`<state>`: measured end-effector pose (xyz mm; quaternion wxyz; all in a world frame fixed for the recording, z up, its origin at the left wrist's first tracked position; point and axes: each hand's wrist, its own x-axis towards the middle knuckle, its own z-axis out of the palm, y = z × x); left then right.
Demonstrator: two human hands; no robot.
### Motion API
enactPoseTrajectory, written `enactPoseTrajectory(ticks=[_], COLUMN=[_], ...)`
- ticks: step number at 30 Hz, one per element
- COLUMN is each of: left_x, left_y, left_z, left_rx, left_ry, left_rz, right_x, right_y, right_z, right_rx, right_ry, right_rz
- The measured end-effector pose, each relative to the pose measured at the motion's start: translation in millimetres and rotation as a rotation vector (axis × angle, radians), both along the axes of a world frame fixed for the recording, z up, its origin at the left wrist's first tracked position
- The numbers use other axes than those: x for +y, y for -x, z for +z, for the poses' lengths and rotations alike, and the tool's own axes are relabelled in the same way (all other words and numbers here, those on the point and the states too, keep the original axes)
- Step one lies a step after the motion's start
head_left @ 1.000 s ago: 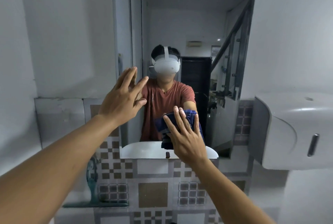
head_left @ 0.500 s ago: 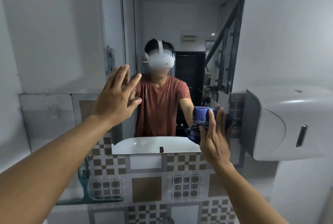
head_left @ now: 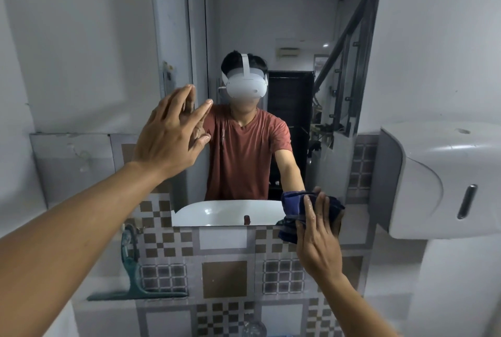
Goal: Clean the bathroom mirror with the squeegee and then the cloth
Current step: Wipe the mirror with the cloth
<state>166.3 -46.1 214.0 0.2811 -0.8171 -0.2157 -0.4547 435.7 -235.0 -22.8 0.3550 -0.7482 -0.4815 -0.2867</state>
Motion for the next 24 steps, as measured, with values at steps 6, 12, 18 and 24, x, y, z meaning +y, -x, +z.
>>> enactPoseTrajectory(ticks=[6, 12, 18, 24], left_x=[6.5, 8.4, 8.5, 11.4], left_y=[0.8, 0.5, 3.3, 4.6], left_z=[-2.8, -2.1, 0.4, 2.4], left_rx=[0.004, 0.007, 0.021, 0.044], left_ry=[0.002, 0.009, -0.024, -0.034], left_rz=[-0.001, 0.001, 0.010, 0.032], right_x=[9.4, 30.6, 62.0, 88.5], right_y=[-0.6, 16.4, 52.8, 89.6], right_z=[1.1, 4.2, 16.9, 32.6], right_rx=[-0.236, -0.458, -0.498, -0.515], right_ry=[0.054, 0.102, 0.080, 0.086], right_rz=[-0.034, -0.069, -0.045, -0.024])
